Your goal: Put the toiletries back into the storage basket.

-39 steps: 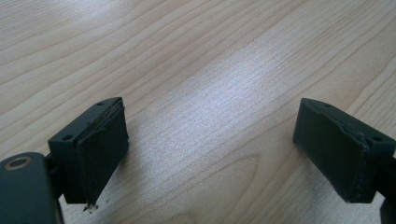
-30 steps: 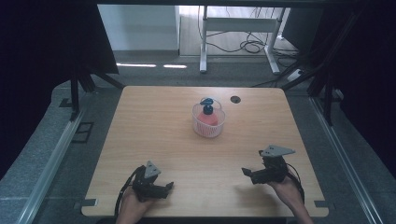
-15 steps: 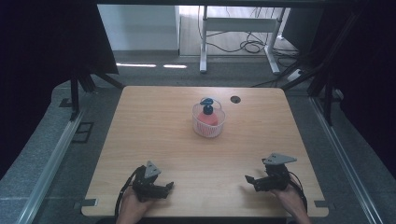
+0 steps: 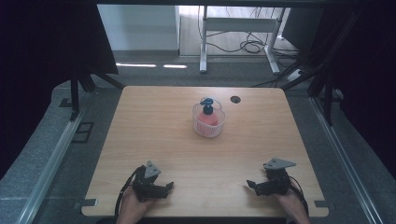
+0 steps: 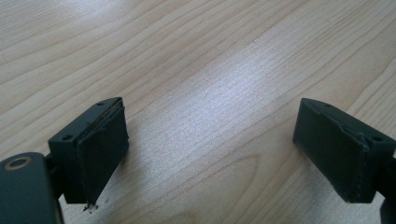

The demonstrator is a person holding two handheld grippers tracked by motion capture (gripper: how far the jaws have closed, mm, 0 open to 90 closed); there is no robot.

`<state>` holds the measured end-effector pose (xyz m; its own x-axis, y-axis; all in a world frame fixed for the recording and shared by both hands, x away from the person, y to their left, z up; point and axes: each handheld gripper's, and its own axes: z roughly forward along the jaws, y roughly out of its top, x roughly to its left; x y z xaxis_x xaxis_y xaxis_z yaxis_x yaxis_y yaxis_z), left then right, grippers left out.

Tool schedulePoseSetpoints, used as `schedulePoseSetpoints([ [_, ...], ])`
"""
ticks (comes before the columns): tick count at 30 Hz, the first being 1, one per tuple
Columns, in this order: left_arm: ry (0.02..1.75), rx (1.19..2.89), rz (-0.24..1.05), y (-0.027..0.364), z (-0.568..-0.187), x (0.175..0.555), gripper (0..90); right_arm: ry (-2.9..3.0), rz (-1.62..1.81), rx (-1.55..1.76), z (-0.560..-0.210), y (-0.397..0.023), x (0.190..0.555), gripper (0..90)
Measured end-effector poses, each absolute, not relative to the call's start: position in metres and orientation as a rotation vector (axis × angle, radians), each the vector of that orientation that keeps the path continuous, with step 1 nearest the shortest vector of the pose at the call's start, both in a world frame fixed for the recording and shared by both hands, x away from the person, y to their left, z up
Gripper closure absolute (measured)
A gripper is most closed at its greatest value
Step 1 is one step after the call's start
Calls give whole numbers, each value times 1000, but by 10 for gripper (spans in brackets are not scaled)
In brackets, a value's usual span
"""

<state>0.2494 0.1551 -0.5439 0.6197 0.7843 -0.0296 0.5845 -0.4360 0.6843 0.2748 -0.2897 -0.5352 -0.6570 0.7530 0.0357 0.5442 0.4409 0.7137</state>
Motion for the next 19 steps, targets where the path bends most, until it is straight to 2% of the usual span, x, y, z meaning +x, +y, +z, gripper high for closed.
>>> schedulePoseSetpoints([
  [19,1067,2177,384,154,-544,250,99,2414,985,1091,-543,-288,272,0],
])
